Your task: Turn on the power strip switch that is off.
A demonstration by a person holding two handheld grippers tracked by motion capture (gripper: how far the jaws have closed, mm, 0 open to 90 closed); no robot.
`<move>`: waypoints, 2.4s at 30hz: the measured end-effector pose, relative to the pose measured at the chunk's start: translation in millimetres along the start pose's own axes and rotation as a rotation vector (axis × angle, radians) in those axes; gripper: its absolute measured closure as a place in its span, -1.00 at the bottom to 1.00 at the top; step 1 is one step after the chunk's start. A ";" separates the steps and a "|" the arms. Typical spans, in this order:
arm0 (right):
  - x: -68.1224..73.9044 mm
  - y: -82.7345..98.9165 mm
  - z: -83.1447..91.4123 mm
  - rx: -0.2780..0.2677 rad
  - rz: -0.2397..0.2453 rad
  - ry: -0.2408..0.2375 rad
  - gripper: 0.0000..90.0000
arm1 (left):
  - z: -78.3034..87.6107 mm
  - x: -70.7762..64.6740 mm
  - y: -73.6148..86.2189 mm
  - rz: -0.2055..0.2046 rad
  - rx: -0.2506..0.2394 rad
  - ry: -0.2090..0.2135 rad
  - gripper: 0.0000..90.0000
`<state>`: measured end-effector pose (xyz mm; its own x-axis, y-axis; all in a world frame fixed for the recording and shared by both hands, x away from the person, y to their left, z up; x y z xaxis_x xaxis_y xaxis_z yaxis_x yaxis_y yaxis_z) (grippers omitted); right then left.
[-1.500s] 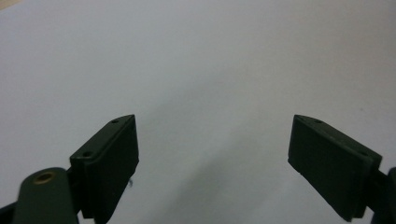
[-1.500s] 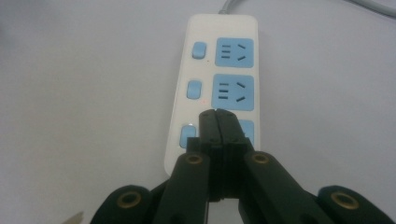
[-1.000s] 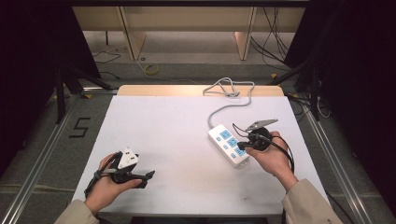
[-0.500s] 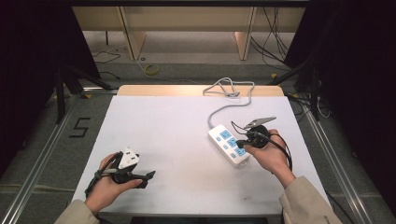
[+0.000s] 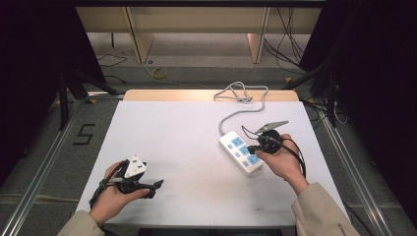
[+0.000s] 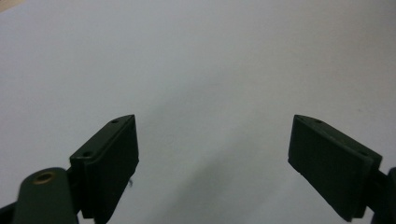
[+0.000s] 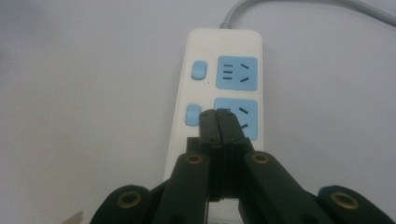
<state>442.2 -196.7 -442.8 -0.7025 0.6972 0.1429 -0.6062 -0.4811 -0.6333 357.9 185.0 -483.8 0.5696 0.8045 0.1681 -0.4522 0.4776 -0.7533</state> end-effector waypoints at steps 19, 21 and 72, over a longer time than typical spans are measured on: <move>-0.5 -9.3 -8.0 0.017 0.005 -0.001 1.00 | -0.2 0.0 0.0 0.005 -0.001 0.002 -0.65; -0.5 -9.3 -9.5 0.023 0.005 -0.002 1.00 | -0.2 0.1 0.0 0.006 -0.002 0.002 -0.64; 2.9 -38.5 -27.5 0.093 0.016 -0.007 1.00 | 1.0 0.0 -0.7 0.011 -0.008 0.005 -0.65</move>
<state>473.7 -161.6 -438.9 -0.7149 0.6852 0.1390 -0.6266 -0.5398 -0.5622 357.5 185.0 -482.6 0.5682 0.8079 0.1567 -0.4529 0.4660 -0.7601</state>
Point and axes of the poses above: each handheld gripper's, and its own axes: z roughly backward along the jaws, y roughly out of its underside, x roughly to its left, the point moved 4 cm from there along -z, roughly forward along the jaws, and after that the axes turned 7 degrees about -y, right-handed, at the moved point
